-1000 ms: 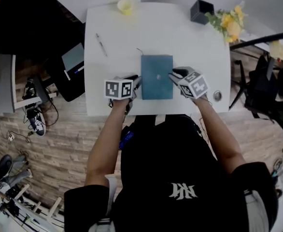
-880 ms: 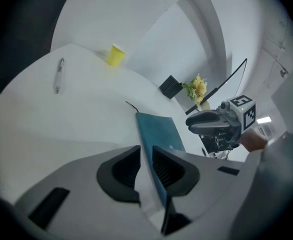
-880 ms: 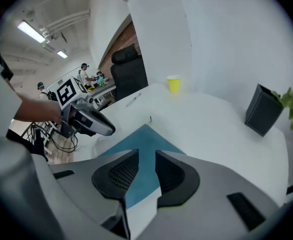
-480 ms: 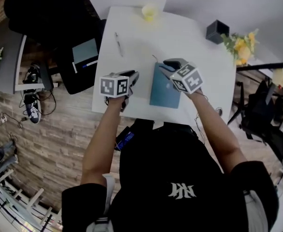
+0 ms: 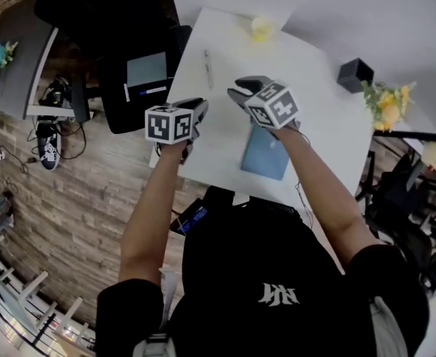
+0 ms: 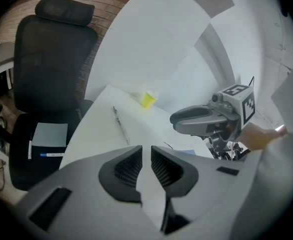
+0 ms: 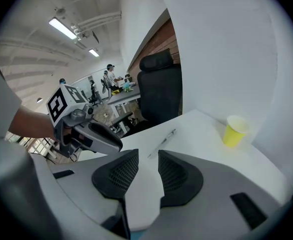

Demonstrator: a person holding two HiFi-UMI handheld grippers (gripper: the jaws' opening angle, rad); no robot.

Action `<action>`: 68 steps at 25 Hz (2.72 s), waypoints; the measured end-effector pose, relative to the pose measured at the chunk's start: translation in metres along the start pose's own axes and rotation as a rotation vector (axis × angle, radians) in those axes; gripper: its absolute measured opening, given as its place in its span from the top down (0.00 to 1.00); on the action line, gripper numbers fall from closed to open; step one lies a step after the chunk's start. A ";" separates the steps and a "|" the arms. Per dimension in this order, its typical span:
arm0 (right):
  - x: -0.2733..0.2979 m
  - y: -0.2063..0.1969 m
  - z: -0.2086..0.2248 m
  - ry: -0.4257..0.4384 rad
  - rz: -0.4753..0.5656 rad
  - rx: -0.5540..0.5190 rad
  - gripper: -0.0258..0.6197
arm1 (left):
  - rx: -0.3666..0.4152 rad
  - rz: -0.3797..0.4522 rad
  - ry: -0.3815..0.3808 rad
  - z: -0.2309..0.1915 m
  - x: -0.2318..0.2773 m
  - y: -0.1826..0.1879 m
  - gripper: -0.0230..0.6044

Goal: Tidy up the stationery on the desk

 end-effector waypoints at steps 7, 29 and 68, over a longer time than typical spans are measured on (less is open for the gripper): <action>0.049 0.025 0.011 0.002 -0.007 0.023 0.77 | -0.019 0.025 0.024 -0.032 -0.006 0.014 0.88; 0.142 0.013 0.041 -0.052 -0.202 0.205 0.75 | -0.050 0.052 0.050 -0.071 -0.011 0.013 0.92; -0.054 -0.053 0.079 -0.364 0.003 0.338 0.85 | 0.154 -0.082 -0.120 0.027 0.041 0.023 0.92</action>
Point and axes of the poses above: the fingertips, and each gripper's own axes: x forward along the fingers, z to its right, y out of its top, the point moved 10 cm from there along -x, backward along the fingers, and after that the axes turned 3 degrees about -x, right-handed, at the moved point
